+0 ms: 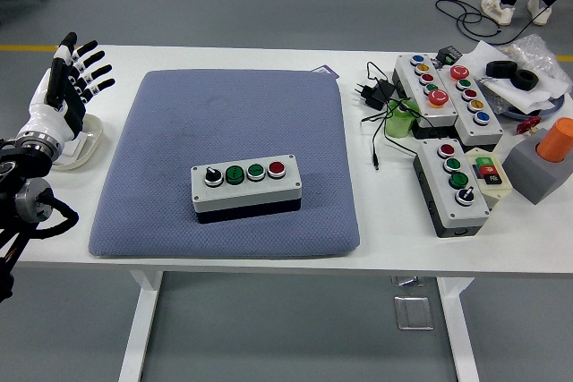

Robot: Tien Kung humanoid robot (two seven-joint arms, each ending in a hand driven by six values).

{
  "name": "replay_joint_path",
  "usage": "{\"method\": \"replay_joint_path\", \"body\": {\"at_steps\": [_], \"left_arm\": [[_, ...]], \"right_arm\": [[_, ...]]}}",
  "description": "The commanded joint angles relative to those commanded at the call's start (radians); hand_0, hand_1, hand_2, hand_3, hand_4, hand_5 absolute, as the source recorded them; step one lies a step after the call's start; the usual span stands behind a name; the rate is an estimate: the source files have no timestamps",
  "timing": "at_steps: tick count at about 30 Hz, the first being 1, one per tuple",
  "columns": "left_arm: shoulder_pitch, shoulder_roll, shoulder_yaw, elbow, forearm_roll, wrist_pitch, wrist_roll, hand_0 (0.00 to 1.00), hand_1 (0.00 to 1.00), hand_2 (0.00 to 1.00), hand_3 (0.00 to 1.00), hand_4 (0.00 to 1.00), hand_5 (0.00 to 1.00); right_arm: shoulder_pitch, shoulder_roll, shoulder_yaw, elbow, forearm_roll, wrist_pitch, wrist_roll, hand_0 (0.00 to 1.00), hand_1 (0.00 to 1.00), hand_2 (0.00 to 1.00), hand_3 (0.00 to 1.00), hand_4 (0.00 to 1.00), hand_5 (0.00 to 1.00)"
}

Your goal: Pick up the button,place it on the desk,press the button,press the button

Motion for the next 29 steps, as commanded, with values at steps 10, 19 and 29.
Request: {"method": "replay_joint_path", "body": {"at_steps": [10,19,29], "left_arm": [[-0.003,0.001,0.004,0.002,0.0,-0.009,-0.006,0.741,0.829,0.883,0.853,0.665,0.998],[-0.003,0.003,0.003,-0.001,-0.001,-0.012,-0.008,0.734,0.828,0.882,0.852,0.665,0.998],[0.003,0.013,0.001,-0.006,-0.004,-0.024,-0.006,0.734,0.827,0.88,0.853,0.664,0.998]], "right_arm": [[0.003,-0.001,0.006,0.0,-0.007,-0.001,-0.002,0.627,0.477,0.539,0.582,0.28,0.022],[0.004,-0.003,0.006,0.0,-0.006,-0.001,0.001,0.627,0.477,0.539,0.582,0.279,0.022],[0.004,-0.003,0.0,0.0,0.001,-0.002,0.003,0.627,0.477,0.539,0.582,0.28,0.022]]}}
